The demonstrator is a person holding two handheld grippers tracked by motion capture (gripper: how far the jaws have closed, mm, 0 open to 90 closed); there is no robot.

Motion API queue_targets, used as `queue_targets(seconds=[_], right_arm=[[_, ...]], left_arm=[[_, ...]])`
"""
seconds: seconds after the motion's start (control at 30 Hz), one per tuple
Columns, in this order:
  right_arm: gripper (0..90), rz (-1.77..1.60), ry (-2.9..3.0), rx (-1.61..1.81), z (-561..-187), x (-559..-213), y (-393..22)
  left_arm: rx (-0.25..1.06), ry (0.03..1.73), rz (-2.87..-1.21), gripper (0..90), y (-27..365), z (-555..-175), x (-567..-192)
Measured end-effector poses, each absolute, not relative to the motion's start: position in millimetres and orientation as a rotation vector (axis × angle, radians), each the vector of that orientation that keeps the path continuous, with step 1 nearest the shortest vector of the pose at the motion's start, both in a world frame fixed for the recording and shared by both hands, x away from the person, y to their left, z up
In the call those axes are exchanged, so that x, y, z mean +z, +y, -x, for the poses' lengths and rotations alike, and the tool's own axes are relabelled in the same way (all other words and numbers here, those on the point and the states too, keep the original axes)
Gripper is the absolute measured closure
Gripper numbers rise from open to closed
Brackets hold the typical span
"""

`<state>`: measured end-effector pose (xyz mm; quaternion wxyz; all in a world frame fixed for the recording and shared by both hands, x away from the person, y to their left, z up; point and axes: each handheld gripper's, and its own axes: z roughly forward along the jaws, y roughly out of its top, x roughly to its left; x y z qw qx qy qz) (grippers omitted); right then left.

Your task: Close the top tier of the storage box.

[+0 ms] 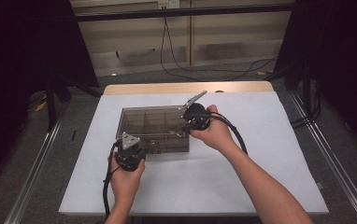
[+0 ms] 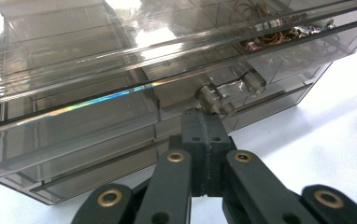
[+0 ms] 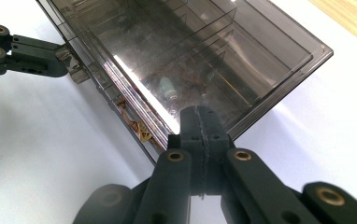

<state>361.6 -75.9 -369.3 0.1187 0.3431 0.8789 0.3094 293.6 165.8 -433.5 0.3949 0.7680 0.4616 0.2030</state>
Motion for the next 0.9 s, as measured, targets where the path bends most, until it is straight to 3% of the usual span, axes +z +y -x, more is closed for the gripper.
queue_targets(seconds=[0.9], right_arm=[[90.0, -1.014, 2.567, 0.922, -361.5, -370.0, -77.0]], left_arm=[[0.542, 1.175, -1.902, 90.0, 170.4, -295.2, -431.3]])
